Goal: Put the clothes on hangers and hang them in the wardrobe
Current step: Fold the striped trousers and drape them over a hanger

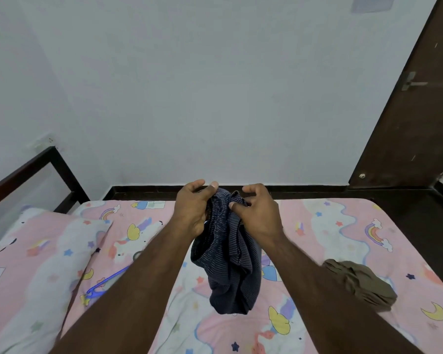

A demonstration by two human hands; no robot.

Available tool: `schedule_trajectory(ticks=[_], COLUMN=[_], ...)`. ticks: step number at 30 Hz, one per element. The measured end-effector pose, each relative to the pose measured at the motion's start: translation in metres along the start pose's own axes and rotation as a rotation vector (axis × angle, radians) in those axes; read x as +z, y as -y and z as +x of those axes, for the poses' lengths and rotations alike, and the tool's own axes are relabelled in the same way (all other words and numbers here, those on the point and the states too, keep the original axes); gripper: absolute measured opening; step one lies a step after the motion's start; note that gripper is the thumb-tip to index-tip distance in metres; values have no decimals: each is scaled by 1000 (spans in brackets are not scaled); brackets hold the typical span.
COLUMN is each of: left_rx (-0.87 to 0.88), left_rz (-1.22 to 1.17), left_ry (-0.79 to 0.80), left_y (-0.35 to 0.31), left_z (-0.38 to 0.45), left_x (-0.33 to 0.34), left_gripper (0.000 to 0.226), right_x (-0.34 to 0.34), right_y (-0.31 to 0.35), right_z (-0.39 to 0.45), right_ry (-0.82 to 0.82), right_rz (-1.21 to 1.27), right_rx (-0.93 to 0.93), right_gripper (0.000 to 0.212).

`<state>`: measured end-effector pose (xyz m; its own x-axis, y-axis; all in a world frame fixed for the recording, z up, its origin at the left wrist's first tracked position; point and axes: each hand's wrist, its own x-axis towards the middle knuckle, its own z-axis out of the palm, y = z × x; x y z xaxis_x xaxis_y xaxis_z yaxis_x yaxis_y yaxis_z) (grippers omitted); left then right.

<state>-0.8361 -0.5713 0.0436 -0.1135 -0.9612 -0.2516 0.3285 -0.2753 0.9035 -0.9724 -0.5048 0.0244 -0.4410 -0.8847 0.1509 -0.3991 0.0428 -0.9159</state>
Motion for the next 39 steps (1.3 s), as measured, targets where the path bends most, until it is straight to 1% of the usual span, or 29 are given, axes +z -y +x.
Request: schedule_trajectory(ticks=[3,4,5,6,8,10,11,13,14,16,17,18,19,20,22,23,24,25,26,27,28,29,31,32,33,35,37,39], left_rx=[-65,-96,-128,-153,-181,-211,-219,-210,-188,-111,-61,-7,49,91,82,69,71,81,89,100,112,122,130,124,109,75,37,4], left_rz=[-71,-95,-115,-137,-147,-156,-163,-172,-146,-16,80,178,284,385,530,574,602,608,594,575,551,527,448,414,390,388,426,499], left_ry=[86,114,150,191,257,300,314,354,349,243,194,176,196,258,406,464,514,556,591,595,581,545,472,440,417,416,445,457], left_y=[1,0,-1,-3,-7,-8,-8,-10,-9,-3,1,4,6,7,5,2,-1,-3,-4,-5,-4,0,9,12,16,22,28,32], left_z=[-9,-11,-11,-14,-20,-23,-24,-23,-18,-7,-2,1,6,8,9,8,7,6,3,2,0,1,0,1,3,7,12,18], left_x=[3,2,2,3,8,12,12,6,0,-11,-16,-21,-25,-29,-33,-32,-29,-26,-22,-19,-17,-18,-21,-23,-27,-35,-43,-48], left_gripper=[36,37,45,50,42,37,36,34,34,35,37,42,52,68,98,102,97,82,63,47,39,36,37,39,41,42,34,27], right_x=[6,8,9,9,9,7,6,0,-3,-12,-17,-22,-28,-34,-44,-47,-48,-49,-50,-51,-53,-57,-67,-71,-74,-76,-73,-68], right_y=[0,-1,-3,-4,-3,-2,-3,-6,-5,-1,3,7,11,13,19,22,25,28,30,32,32,30,23,16,10,0,-7,-13], right_z=[0,-1,-3,-5,-11,-12,-9,0,6,14,18,21,24,27,30,31,32,33,35,37,39,42,44,45,45,46,48,49], right_ry=[-29,-15,3,24,87,156,168,155,145,150,178,229,301,391,583,654,691,706,700,677,650,642,706,739,736,645,588,592], right_rz=[19,11,14,48,140,155,150,158,171,206,223,232,230,215,190,161,115,62,17,-34,-88,-152,-298,-364,-408,-410,-414,-496], right_rx=[41,45,52,66,88,85,73,45,39,58,76,98,110,115,110,98,74,43,10,-14,-20,-4,57,72,65,37,17,-20], right_gripper=[19,15,15,16,23,37,42,43,42,44,46,47,48,47,42,40,39,39,38,38,40,45,52,46,36,21,16,12])
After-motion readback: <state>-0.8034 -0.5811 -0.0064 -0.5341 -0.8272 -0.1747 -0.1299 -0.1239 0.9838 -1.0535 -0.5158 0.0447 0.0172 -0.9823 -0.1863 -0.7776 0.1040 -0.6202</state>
